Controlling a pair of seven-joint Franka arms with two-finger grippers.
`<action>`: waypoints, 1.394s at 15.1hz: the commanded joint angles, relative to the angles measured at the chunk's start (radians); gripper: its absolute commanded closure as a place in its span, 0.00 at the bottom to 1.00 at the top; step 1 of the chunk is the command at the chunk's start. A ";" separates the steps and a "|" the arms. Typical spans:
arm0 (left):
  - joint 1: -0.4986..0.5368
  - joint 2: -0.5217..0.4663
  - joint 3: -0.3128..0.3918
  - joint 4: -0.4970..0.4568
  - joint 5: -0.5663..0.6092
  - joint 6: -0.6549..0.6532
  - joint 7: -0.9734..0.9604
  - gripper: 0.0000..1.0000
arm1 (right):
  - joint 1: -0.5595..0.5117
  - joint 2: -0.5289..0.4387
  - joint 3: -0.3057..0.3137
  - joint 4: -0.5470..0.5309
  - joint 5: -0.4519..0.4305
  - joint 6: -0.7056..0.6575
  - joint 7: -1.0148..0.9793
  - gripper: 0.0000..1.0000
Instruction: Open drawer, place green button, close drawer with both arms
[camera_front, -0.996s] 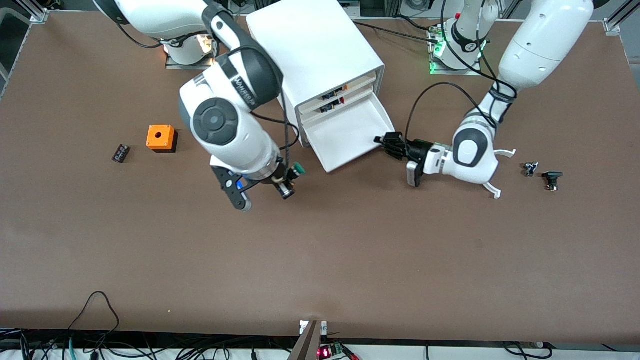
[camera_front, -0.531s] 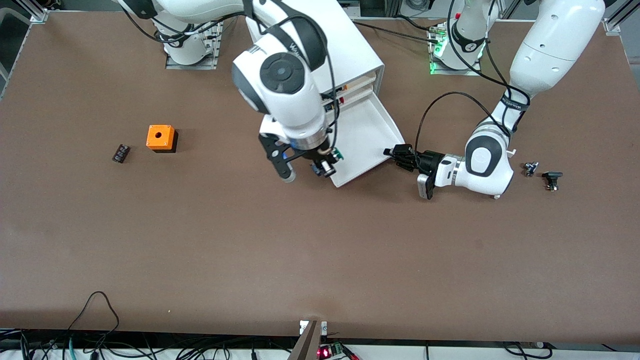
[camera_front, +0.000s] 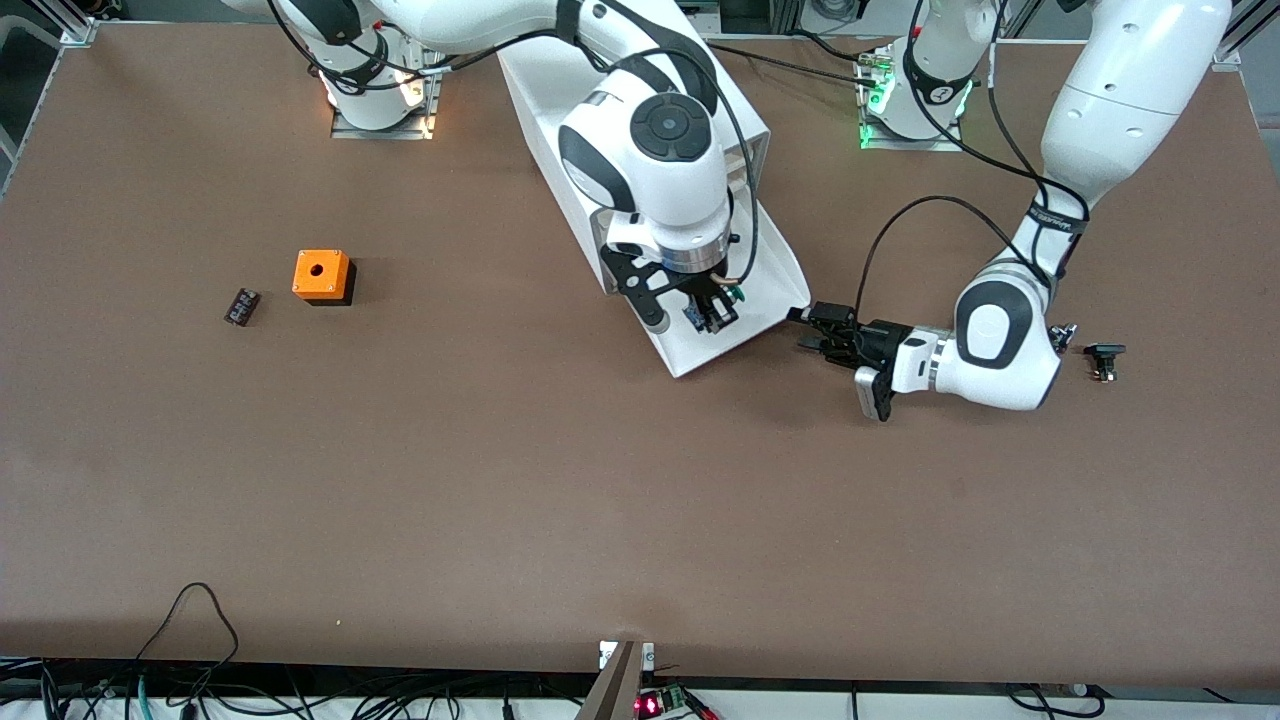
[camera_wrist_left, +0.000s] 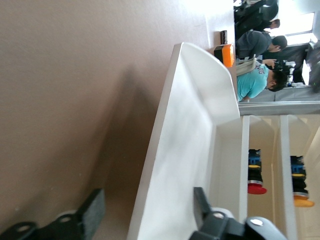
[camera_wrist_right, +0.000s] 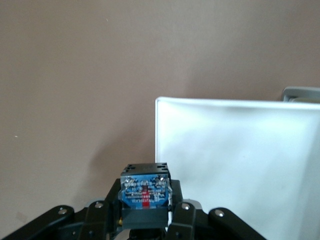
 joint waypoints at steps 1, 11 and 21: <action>0.011 -0.077 0.002 0.051 0.132 -0.061 -0.178 0.00 | 0.052 0.053 -0.017 0.000 -0.052 0.054 0.074 1.00; 0.020 -0.165 -0.006 0.299 0.571 -0.336 -0.627 0.00 | 0.086 0.119 -0.023 -0.051 -0.069 0.165 0.228 1.00; 0.020 -0.199 0.000 0.322 0.803 -0.327 -0.834 0.00 | 0.086 0.133 -0.038 -0.040 -0.082 0.163 0.249 0.00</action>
